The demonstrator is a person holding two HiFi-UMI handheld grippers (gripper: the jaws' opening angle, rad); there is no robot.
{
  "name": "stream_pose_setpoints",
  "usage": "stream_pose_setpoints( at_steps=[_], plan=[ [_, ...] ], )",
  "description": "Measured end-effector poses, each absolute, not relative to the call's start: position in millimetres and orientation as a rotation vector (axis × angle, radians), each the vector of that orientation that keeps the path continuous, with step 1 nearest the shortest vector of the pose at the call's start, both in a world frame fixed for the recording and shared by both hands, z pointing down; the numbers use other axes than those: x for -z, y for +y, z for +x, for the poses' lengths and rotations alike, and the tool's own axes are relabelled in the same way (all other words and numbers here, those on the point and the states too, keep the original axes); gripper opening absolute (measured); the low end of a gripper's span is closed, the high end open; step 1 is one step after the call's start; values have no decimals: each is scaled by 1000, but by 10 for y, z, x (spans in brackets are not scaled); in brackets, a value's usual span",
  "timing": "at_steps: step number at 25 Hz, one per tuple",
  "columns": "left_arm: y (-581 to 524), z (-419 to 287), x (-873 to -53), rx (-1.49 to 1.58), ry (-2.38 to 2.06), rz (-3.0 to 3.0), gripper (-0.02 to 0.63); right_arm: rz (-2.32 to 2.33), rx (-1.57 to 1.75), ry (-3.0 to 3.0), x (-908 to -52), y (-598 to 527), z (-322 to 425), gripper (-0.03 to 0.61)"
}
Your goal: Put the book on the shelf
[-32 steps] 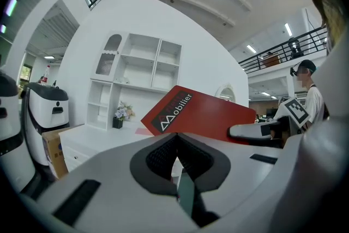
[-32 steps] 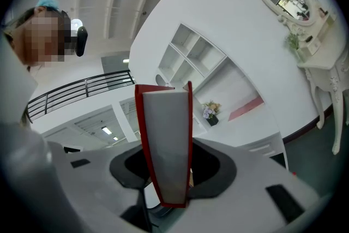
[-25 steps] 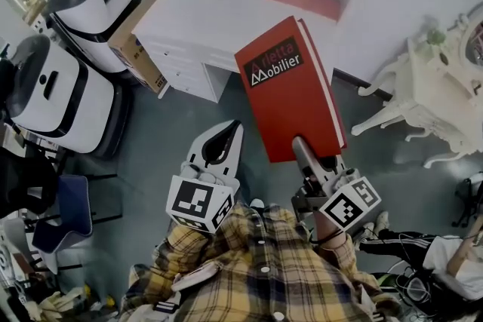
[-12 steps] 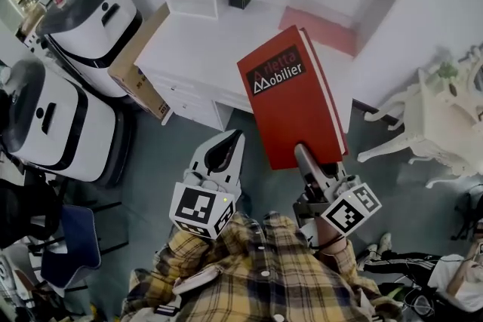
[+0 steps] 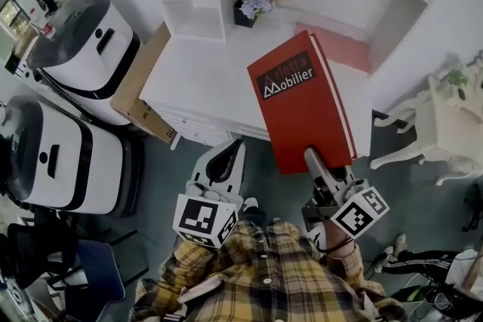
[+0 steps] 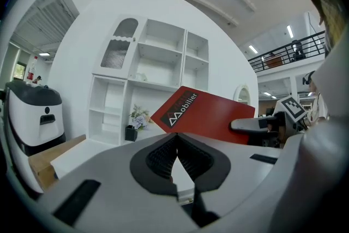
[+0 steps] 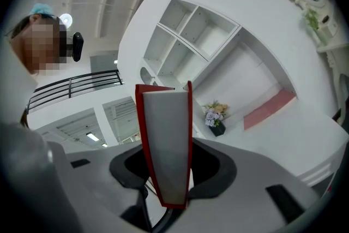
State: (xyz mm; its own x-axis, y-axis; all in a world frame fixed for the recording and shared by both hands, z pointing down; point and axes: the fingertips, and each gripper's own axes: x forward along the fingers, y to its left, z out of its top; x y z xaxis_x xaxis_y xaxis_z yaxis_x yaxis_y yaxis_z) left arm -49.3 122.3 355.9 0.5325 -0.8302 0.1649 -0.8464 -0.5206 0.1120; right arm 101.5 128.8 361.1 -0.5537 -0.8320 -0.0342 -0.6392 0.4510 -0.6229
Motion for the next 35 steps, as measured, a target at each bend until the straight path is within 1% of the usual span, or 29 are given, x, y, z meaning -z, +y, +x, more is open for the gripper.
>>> stream_pose_setpoints(
  at_steps=[6, 13, 26, 35],
  plan=[
    [843, -831, -3626, -136, -1392, 2571, 20, -1311, 827, 2364, -3578, 886, 779, 173],
    [516, -967, -3771, -116, -1390, 2534, 20, -1315, 822, 2378, -3590, 523, 666, 173],
    [-887, -948, -3636, -88, -1383, 2572, 20, -1239, 801, 2393, -3444, -807, 432, 173],
    [-1695, -687, -3471, -65, -1398, 2601, 20, -1207, 790, 2396, -3328, -1492, 656, 173]
  ],
)
